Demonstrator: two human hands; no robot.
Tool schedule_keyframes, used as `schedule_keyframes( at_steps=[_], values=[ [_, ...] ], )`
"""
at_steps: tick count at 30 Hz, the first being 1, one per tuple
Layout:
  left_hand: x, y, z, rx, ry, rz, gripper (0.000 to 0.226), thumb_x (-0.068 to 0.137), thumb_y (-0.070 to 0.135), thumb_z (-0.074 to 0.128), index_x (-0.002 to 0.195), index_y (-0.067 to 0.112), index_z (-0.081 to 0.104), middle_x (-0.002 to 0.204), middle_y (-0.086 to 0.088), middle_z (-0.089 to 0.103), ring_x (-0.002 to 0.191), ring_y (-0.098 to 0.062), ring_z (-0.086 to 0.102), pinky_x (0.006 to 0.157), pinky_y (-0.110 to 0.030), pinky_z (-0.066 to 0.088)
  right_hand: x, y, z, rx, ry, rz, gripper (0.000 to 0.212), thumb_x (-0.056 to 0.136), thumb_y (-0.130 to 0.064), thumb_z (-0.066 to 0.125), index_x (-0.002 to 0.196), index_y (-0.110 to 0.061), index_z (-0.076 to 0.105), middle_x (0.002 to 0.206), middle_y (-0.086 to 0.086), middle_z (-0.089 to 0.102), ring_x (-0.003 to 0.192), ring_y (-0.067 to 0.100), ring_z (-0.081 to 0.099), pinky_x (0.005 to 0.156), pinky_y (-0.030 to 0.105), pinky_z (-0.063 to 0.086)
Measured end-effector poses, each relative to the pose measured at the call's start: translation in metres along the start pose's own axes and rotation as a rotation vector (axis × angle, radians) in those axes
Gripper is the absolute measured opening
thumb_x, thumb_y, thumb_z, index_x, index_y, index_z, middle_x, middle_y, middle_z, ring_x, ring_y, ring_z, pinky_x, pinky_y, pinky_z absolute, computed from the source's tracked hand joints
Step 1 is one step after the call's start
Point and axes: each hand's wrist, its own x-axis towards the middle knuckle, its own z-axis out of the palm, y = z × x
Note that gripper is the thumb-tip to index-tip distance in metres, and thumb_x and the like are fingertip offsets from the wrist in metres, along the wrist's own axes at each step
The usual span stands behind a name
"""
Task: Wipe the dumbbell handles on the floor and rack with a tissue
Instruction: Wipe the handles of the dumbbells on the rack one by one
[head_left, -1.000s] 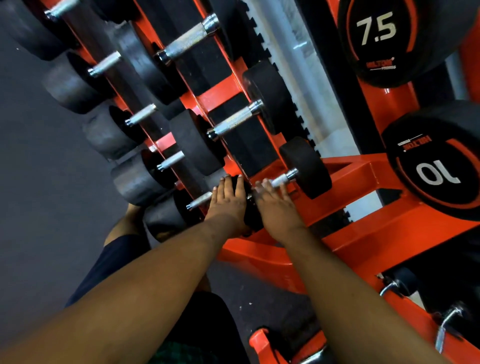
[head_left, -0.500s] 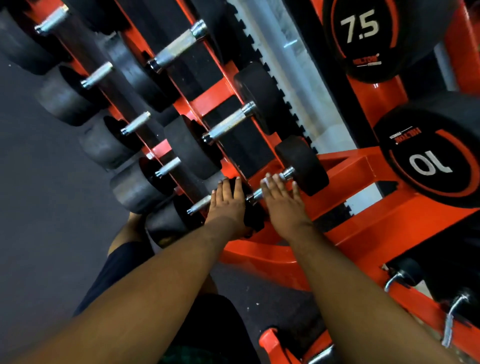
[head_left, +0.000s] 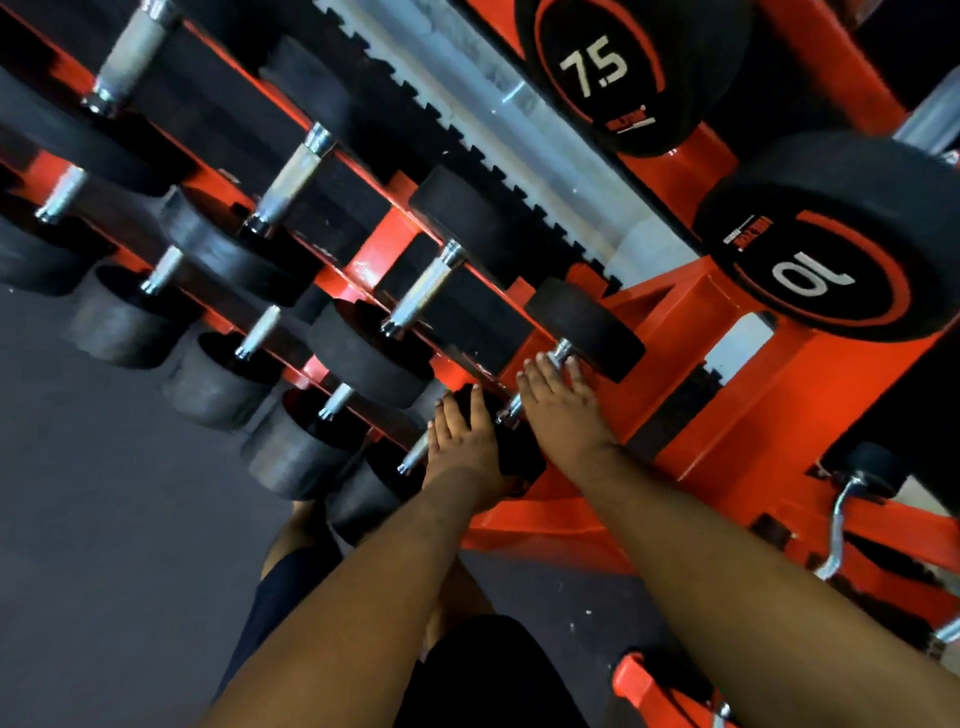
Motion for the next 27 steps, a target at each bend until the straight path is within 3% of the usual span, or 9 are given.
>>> schedule_keyframes(
  at_steps=[4, 7, 9, 11, 14, 19, 21, 24, 27],
  values=[
    [0.0, 0.0, -0.002, 0.02, -0.027, 0.015, 0.137, 0.071, 0.053, 0.083, 0.158, 0.021, -0.018, 0.162, -0.027, -0.02, 0.152, -0.037, -0.021, 0.125, -0.051, -0.005, -0.01, -0.012, 0.004, 0.034, -0.023, -0.172, 0.049, 0.097, -0.024, 0.038, 0.143, -0.023, 0.055, 0.156, -0.001, 0.044, 0.148, 0.02, 0.033, 0.119, 0.049, 0.028],
    [0.001, 0.001, -0.005, 0.059, -0.067, 0.016, 0.137, 0.071, 0.053, 0.083, 0.158, 0.022, -0.018, 0.161, -0.029, -0.022, 0.152, -0.038, -0.02, 0.125, -0.05, -0.006, -0.007, -0.003, -0.002, 0.167, -0.008, 0.05, 0.06, 0.099, -0.015, 0.022, 0.159, -0.017, 0.023, 0.168, 0.001, 0.013, 0.155, 0.019, 0.008, 0.122, 0.052, 0.009],
    [0.002, 0.0, -0.008, 0.07, -0.103, 0.001, 0.139, 0.071, 0.056, 0.083, 0.157, 0.022, -0.021, 0.16, -0.029, -0.025, 0.152, -0.039, -0.02, 0.124, -0.049, -0.006, -0.004, -0.004, -0.003, 0.27, -0.006, 0.169, 0.063, 0.098, -0.012, 0.019, 0.16, -0.016, 0.012, 0.169, 0.0, 0.003, 0.156, 0.019, -0.001, 0.124, 0.05, 0.007],
    [0.002, 0.002, -0.011, 0.085, -0.131, 0.005, 0.139, 0.072, 0.058, 0.082, 0.156, 0.023, -0.023, 0.16, -0.029, -0.025, 0.152, -0.04, -0.019, 0.125, -0.049, -0.005, -0.003, -0.011, 0.004, 0.33, 0.051, 0.225, 0.06, 0.098, -0.012, 0.028, 0.158, -0.016, 0.025, 0.168, 0.001, 0.016, 0.155, 0.019, 0.01, 0.122, 0.048, 0.019],
    [0.002, 0.001, -0.014, 0.092, -0.158, 0.016, 0.136, 0.073, 0.059, 0.08, 0.156, 0.026, -0.023, 0.16, -0.029, -0.024, 0.152, -0.043, -0.017, 0.125, -0.05, -0.003, -0.001, -0.024, 0.013, 0.299, 0.157, 0.21, 0.049, 0.092, -0.019, 0.042, 0.138, -0.018, 0.06, 0.149, -0.001, 0.053, 0.143, 0.02, 0.043, 0.108, 0.044, 0.041],
    [0.003, -0.002, -0.015, 0.085, -0.185, 0.032, 0.136, 0.074, 0.057, 0.081, 0.156, 0.029, -0.023, 0.162, -0.026, -0.024, 0.152, -0.042, -0.016, 0.125, -0.051, -0.001, -0.005, -0.038, 0.021, 0.173, 0.284, 0.101, 0.029, 0.084, -0.026, 0.06, 0.106, -0.021, 0.078, 0.126, -0.003, 0.07, 0.126, 0.018, 0.059, 0.105, 0.044, 0.041],
    [0.004, -0.002, -0.015, 0.087, -0.198, 0.032, 0.136, 0.074, 0.057, 0.081, 0.156, 0.028, -0.023, 0.162, -0.026, -0.024, 0.152, -0.041, -0.016, 0.125, -0.051, -0.001, -0.005, -0.036, 0.02, 0.206, 0.411, 0.093, 0.024, 0.084, -0.023, 0.059, 0.095, -0.02, 0.08, 0.114, -0.001, 0.075, 0.116, 0.02, 0.066, 0.103, 0.043, 0.046],
    [0.005, -0.003, -0.013, 0.091, -0.193, 0.034, 0.132, 0.076, 0.054, 0.08, 0.157, 0.027, -0.021, 0.161, -0.027, -0.023, 0.152, -0.042, -0.016, 0.125, -0.05, -0.002, -0.004, -0.026, 0.013, 0.489, 0.638, 0.233, 0.04, 0.083, -0.014, 0.042, 0.1, -0.008, 0.078, 0.109, 0.01, 0.076, 0.102, 0.029, 0.072, 0.089, 0.043, 0.058],
    [0.007, -0.006, -0.011, 0.1, -0.179, 0.041, 0.131, 0.078, 0.052, 0.08, 0.156, 0.027, -0.022, 0.161, -0.027, -0.024, 0.152, -0.042, -0.016, 0.124, -0.05, -0.002, 0.0, -0.016, 0.008, 0.709, 0.599, 0.494, 0.046, 0.083, -0.006, 0.043, 0.12, -0.005, 0.071, 0.126, 0.014, 0.069, 0.109, 0.032, 0.07, 0.086, 0.042, 0.06]
  ],
)
